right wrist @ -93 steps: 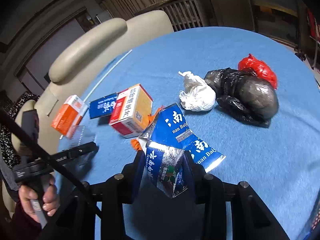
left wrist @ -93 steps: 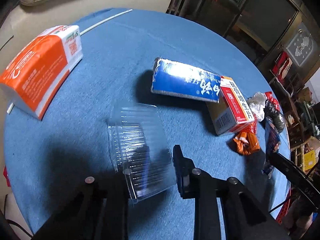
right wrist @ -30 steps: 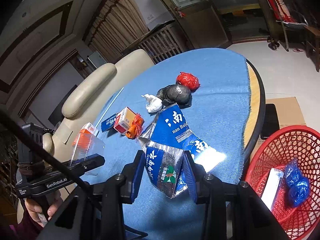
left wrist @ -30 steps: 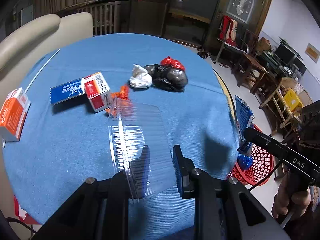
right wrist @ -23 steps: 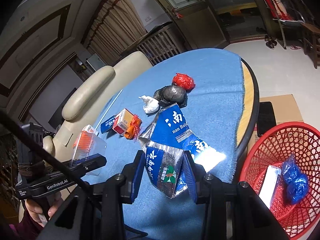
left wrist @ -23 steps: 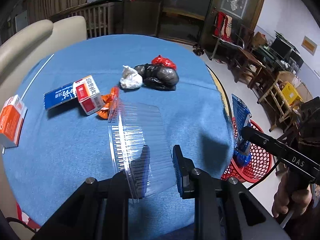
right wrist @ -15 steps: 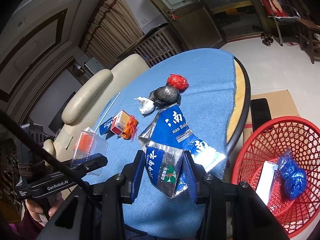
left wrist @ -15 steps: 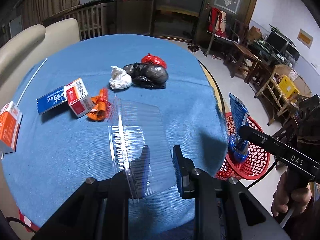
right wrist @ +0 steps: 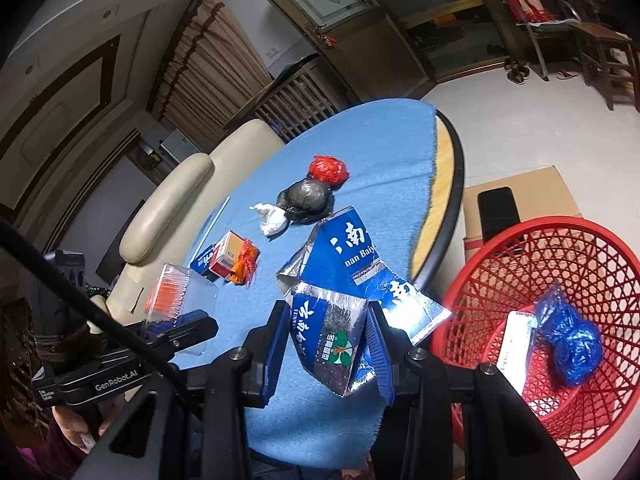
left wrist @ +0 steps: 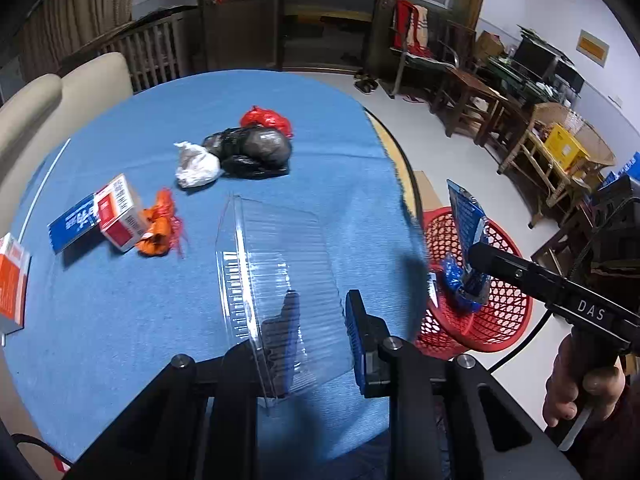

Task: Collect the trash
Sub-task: 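Carry the wrapper and clear tray toward the red wastebasket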

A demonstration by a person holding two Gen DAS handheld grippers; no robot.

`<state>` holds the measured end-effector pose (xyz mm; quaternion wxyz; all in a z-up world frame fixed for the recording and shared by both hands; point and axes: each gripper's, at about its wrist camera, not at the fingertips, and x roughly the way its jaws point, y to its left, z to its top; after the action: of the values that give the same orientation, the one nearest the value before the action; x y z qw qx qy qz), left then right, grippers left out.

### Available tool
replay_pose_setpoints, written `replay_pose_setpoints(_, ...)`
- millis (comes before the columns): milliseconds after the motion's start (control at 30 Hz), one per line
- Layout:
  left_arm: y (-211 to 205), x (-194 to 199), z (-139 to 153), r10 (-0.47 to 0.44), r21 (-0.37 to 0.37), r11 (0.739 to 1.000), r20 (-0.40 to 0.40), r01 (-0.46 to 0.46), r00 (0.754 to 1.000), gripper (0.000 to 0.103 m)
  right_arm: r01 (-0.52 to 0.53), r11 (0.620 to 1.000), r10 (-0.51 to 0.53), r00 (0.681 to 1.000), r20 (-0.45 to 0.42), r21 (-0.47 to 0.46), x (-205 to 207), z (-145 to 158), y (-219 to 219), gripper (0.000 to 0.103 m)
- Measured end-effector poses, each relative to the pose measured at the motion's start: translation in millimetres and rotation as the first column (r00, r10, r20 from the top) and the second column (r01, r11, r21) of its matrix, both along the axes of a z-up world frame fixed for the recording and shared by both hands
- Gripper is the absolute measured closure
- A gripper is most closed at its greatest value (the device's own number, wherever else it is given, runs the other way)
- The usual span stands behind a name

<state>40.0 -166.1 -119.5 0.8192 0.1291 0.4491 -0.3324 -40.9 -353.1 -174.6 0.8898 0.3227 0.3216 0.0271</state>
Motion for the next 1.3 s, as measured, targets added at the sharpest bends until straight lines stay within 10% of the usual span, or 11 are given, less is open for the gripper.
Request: replay_pose_setpoints(1300, -118.1, -52.7, 4.9, -0.239, 0.109, 0.967, 0.100, 0.228, 0.966, 0.079, 0.182, 0.970, -0.183, 0.983, -0.009, 0.159, -73.2, -21.5, -84.1, 0.062)
